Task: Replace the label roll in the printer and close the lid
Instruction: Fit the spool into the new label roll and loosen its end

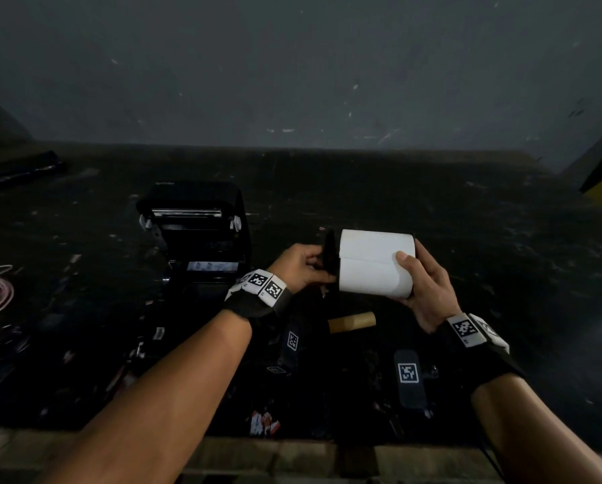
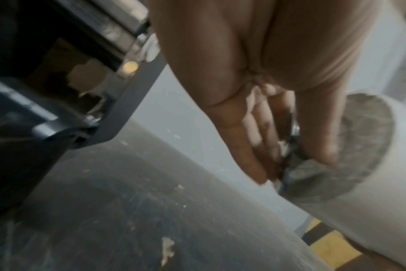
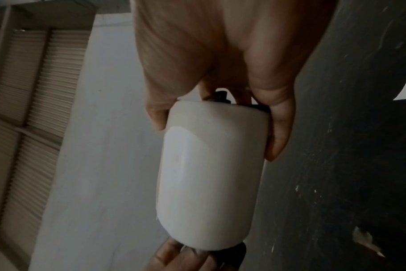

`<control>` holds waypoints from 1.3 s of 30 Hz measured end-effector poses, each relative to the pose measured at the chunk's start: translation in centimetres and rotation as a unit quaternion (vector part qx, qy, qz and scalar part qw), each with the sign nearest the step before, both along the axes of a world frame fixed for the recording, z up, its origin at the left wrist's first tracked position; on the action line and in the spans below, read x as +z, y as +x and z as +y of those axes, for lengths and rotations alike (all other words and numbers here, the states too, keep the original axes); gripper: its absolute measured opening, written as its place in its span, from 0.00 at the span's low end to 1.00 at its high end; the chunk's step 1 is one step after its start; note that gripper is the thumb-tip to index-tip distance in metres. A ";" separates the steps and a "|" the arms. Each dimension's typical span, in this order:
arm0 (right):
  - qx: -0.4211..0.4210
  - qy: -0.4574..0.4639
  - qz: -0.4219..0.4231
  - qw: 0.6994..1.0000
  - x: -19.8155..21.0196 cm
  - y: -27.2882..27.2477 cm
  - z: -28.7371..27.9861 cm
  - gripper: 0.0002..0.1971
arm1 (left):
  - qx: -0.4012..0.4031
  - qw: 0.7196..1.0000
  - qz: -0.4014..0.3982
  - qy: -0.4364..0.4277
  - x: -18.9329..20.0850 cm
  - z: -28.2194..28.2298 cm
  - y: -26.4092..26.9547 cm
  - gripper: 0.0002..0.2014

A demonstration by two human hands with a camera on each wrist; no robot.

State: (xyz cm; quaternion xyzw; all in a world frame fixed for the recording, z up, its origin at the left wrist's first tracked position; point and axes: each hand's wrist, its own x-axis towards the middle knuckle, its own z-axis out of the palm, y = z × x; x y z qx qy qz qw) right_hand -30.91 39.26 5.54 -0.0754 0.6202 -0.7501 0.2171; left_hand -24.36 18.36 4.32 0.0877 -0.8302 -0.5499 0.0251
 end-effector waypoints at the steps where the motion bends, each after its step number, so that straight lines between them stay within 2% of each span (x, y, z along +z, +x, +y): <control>1: 0.001 0.001 0.003 1.000 0.1 0.1 -0.1 0.28 | 0.007 0.999 0.001 -0.044 0.4 0.1 0.0 0.17; 3: 0.003 0.004 0.013 1.000 0.1 0.3 -0.2 0.29 | 0.021 0.989 -0.008 -0.143 1.0 0.5 0.0 0.15; 5: -0.003 0.001 0.019 1.000 0.1 0.5 -0.3 0.29 | 0.023 0.981 -0.016 -0.194 1.4 1.2 0.1 0.15; 12: -0.003 -0.009 0.022 1.000 0.3 0.8 -0.1 0.27 | 0.022 0.980 -0.028 -0.197 1.8 1.9 0.8 0.18; 16: -0.004 -0.005 0.024 1.000 0.3 1.0 -0.4 0.27 | 0.019 0.973 -0.025 -0.228 1.9 2.2 1.2 0.18; 19: -0.008 -0.007 0.030 0.999 0.0 0.9 -0.3 0.28 | 0.012 0.981 -0.037 -0.189 2.0 2.1 1.3 0.20; 23: -0.005 -0.001 0.053 0.999 -0.2 0.7 -0.3 0.29 | 0.037 0.997 -0.041 -0.061 2.6 2.0 1.5 0.21; 26: -0.005 0.021 0.084 0.996 -0.2 0.6 -0.5 0.29 | 0.036 0.997 -0.050 -0.054 3.3 3.0 1.6 0.17; 28: -0.010 0.021 0.100 0.995 -0.2 0.6 -0.4 0.28 | 0.062 0.997 -0.043 -0.024 3.3 3.1 1.5 0.17; 31: -0.006 0.029 0.122 0.992 0.1 0.8 -0.3 0.31 | 0.111 0.990 -0.032 0.086 3.9 2.7 1.9 0.19; 33: -0.001 0.043 0.136 0.990 0.4 0.8 -0.4 0.37 | 0.118 0.981 -0.034 0.148 4.3 2.3 2.0 0.21; 34: 0.000 0.049 0.137 0.989 0.6 0.8 -0.5 0.39 | 0.114 0.980 -0.025 0.159 4.3 2.1 2.0 0.21; 36: 0.005 0.045 0.149 0.988 0.7 1.0 -1.0 0.37 | 0.119 0.980 -0.010 0.158 4.8 1.7 2.4 0.20; 39: 0.035 0.044 0.182 0.982 0.8 1.7 -2.5 0.34 | 0.123 0.986 0.007 0.110 4.8 0.7 3.3 0.17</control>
